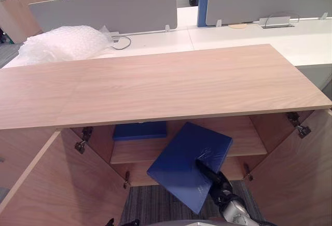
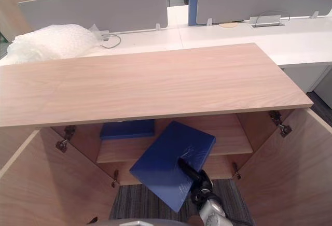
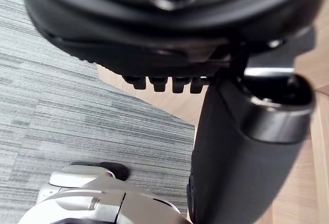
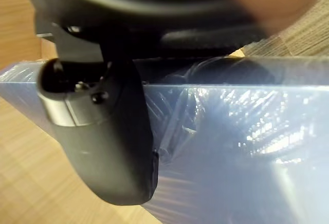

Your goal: Walk over to the cabinet, pick up the folder, carry it to the office cabinet, place the folder inside the office cabinet, then close the office cabinet door

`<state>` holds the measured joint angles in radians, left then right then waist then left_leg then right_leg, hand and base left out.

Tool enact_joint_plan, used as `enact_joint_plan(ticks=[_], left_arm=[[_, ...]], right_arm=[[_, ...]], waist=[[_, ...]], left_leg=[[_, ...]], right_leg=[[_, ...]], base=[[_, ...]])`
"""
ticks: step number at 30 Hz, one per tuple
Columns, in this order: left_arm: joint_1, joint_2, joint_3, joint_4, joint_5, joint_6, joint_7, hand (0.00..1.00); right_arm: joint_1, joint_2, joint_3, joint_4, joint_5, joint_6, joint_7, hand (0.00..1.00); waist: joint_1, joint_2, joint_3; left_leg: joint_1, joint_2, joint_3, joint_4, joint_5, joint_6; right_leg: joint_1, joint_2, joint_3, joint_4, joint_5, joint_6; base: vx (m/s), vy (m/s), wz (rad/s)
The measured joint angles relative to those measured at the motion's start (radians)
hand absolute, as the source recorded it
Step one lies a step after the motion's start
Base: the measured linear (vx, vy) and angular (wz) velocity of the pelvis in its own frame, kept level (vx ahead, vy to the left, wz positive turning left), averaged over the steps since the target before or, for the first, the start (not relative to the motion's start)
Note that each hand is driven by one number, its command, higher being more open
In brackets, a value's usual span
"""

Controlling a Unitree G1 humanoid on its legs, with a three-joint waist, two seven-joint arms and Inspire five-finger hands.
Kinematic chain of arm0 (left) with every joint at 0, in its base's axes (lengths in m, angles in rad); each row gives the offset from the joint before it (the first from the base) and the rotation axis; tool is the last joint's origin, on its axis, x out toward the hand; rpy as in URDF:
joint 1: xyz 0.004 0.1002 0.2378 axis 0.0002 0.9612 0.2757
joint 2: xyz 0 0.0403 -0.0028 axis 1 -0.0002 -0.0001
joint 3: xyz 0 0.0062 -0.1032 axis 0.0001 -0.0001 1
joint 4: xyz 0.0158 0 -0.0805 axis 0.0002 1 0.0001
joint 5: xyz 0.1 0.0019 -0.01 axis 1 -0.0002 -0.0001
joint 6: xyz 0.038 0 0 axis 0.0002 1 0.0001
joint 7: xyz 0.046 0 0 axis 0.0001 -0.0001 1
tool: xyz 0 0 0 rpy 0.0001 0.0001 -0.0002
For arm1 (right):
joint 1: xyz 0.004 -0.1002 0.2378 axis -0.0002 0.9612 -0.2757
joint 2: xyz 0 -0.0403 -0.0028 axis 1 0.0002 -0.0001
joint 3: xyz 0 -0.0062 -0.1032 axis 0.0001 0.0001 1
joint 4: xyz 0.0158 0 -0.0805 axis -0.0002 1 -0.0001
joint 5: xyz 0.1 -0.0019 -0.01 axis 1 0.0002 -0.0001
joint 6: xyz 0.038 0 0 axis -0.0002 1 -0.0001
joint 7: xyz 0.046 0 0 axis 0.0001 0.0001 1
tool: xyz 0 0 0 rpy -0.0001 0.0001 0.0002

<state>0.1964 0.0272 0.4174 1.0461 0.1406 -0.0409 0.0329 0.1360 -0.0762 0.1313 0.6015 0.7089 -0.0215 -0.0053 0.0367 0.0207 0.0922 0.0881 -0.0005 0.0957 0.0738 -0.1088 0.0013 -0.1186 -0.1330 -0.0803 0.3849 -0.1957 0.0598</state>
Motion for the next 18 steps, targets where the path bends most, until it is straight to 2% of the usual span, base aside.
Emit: enact_joint_plan(ticks=[3, 7, 13, 18], left_arm=[[0.01, -0.01, 0.034, 0.0, 0.001, 0.001, 0.0, 1.0], [0.016, -0.011, 0.041, 0.0, 0.013, 0.007, 0.0, 1.0], [0.015, -0.007, 0.038, 0.002, 0.026, 0.008, -0.002, 1.0], [0.015, -0.002, 0.039, 0.009, 0.02, 0.008, -0.003, 1.0]], right_arm=[[0.022, 0.001, -0.015, -0.042, 0.002, -0.002, 0.001, 0.0], [0.04, 0.001, -0.07, -0.051, 0.025, -0.006, 0.001, 0.0], [0.039, 0.004, -0.139, -0.048, 0.084, -0.016, -0.002, 0.0], [-0.041, 0.043, -0.252, -0.009, 0.203, -0.069, -0.047, 0.0]], waist=[[-0.002, 0.002, -0.012], [0.002, 0.005, -0.023], [-0.004, 0.006, -0.032], [0.004, 0.006, -0.038]], left_leg=[[0.008, 0.037, -0.019, -0.023, 0.01, -0.027], [0.037, 0.059, -0.025, -0.055, 0.016, -0.049], [0.043, 0.049, -0.028, -0.056, 0.018, -0.057], [0.044, 0.034, -0.029, -0.049, 0.02, -0.055]], right_leg=[[0.036, 0.037, -0.034, -0.059, 0.015, -0.023], [0.072, 0.06, -0.049, -0.105, 0.022, -0.03], [0.128, 0.058, -0.051, -0.206, 0.063, -0.012], [0.167, 0.05, -0.05, -0.283, 0.11, 0.0]], base=[[0.09, -0.14, 0.18], [0.12, -0.049, 0.05], [0.07, 0.046, 0.0], [-0.04, 0.071, 0.0]])
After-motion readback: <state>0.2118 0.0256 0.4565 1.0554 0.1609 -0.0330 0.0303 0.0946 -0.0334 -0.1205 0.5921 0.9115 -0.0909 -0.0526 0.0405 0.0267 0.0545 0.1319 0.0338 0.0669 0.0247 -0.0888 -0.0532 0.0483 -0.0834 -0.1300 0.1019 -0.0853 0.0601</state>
